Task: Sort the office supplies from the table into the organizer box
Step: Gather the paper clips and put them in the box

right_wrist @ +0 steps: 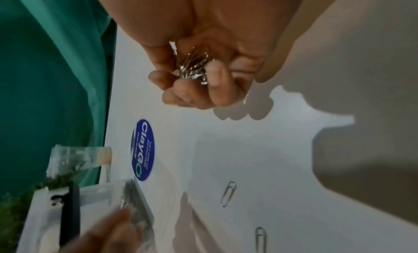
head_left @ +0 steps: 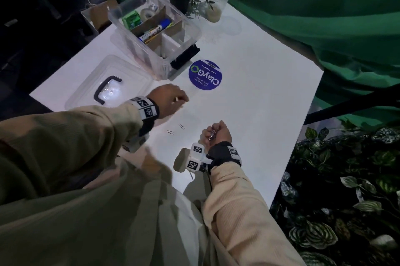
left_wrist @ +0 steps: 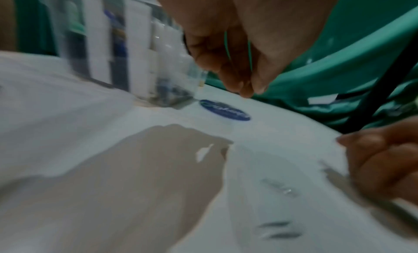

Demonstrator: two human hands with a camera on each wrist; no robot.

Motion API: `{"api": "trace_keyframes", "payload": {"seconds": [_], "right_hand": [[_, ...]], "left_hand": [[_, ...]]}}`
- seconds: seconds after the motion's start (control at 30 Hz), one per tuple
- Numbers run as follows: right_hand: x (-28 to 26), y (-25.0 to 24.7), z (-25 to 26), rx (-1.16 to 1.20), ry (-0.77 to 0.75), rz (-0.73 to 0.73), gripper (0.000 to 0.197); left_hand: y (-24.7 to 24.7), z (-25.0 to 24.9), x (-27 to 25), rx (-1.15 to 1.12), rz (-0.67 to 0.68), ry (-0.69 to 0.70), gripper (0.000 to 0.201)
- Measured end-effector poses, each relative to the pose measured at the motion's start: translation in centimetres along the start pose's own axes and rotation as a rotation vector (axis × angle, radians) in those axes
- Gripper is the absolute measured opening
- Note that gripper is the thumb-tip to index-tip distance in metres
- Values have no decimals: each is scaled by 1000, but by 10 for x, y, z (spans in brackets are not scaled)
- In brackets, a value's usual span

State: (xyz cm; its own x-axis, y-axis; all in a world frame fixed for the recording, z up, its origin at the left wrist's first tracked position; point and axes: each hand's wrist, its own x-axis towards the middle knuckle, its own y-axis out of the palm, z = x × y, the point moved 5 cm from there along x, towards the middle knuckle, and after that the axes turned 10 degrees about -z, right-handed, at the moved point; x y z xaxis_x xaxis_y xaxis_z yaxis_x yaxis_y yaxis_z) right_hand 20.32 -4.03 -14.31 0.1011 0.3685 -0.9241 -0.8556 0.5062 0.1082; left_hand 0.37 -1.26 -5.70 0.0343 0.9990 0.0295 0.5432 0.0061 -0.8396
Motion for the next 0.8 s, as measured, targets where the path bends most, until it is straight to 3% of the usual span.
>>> {"api": "trace_keyframes", "payload": {"seconds": [0.13, 0.27, 0.4, 0.8], "right_hand": [[-3, 7, -10, -203, -54, -17, 33], [-9, 21, -19, -309, -100, -46, 40], [-12, 28, -27, -393, -105, -56, 46], [-13, 21, -27, -376, -121, -85, 41]], "left_hand": [[10, 44, -35, 200, 293, -62, 23], [29, 49, -66, 208, 334, 62, 38], [42, 39, -72, 240, 348, 152, 38], [53, 19, -48, 98, 414, 24, 8]]}}
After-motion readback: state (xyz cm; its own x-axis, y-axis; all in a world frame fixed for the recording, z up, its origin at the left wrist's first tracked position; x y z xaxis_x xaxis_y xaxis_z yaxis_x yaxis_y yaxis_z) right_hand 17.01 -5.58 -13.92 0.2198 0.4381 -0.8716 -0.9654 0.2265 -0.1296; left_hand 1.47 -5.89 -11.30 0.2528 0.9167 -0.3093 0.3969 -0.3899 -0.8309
